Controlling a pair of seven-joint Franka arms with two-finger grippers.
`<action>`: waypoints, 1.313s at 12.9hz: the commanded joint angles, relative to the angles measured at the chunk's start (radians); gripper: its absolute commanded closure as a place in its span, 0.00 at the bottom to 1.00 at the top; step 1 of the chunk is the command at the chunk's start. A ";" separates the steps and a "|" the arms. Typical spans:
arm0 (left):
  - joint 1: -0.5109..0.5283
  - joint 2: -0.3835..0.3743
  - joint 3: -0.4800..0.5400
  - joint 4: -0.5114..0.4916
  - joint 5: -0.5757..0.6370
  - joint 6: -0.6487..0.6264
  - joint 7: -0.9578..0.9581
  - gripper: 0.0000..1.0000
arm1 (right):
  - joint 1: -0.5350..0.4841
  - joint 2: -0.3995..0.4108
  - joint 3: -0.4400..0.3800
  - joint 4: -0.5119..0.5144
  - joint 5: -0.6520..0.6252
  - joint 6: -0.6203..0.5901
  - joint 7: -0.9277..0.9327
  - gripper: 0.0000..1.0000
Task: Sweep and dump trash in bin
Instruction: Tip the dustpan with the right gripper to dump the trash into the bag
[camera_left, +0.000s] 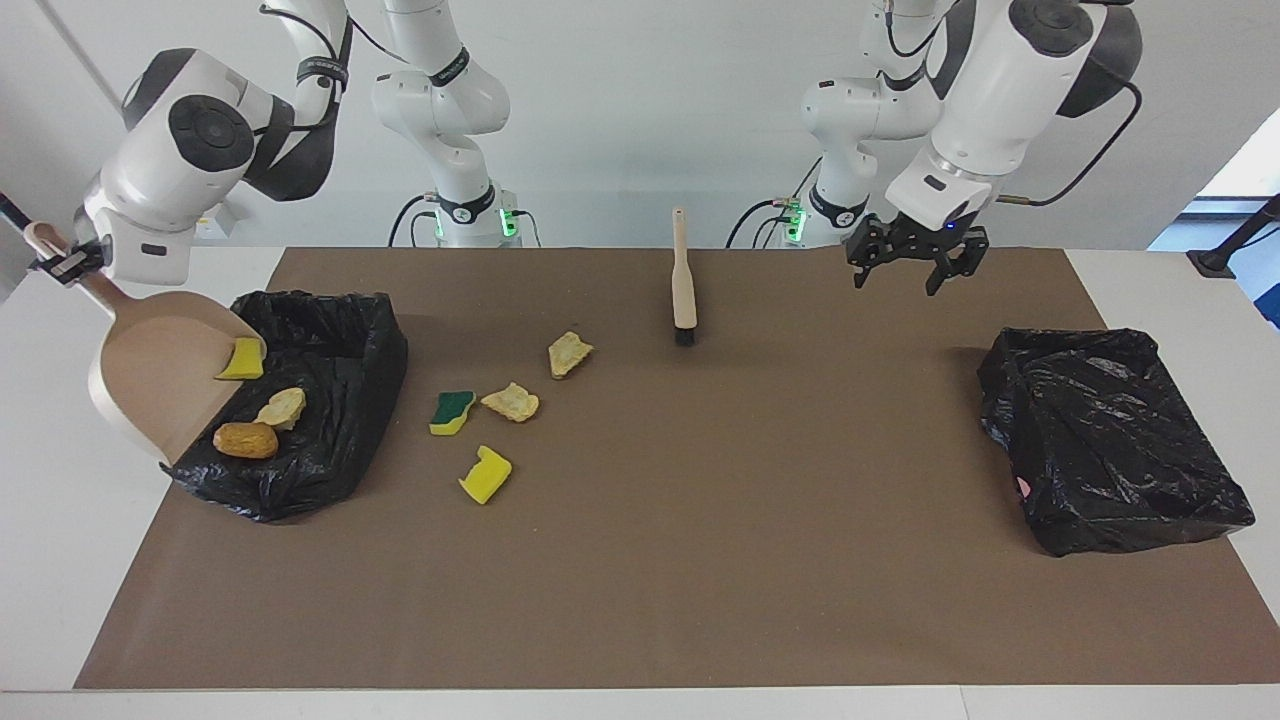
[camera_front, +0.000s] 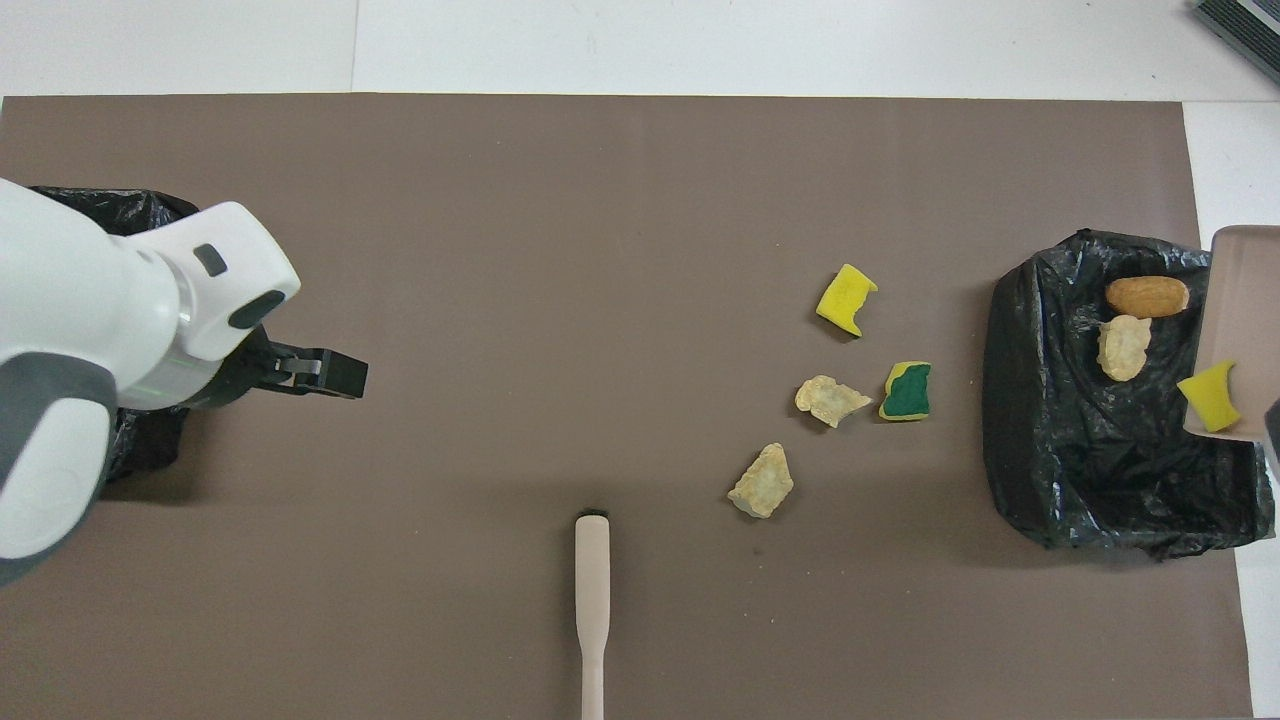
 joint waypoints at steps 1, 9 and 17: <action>0.039 0.046 -0.008 0.141 0.028 -0.137 0.080 0.00 | 0.047 -0.003 0.002 -0.002 -0.085 -0.040 0.070 1.00; 0.007 -0.013 0.072 0.144 0.048 -0.220 0.094 0.00 | 0.100 0.005 0.020 0.184 0.090 -0.248 0.119 1.00; 0.033 -0.015 0.090 0.140 0.046 -0.211 0.088 0.00 | 0.136 0.007 0.156 0.227 0.501 -0.354 0.641 1.00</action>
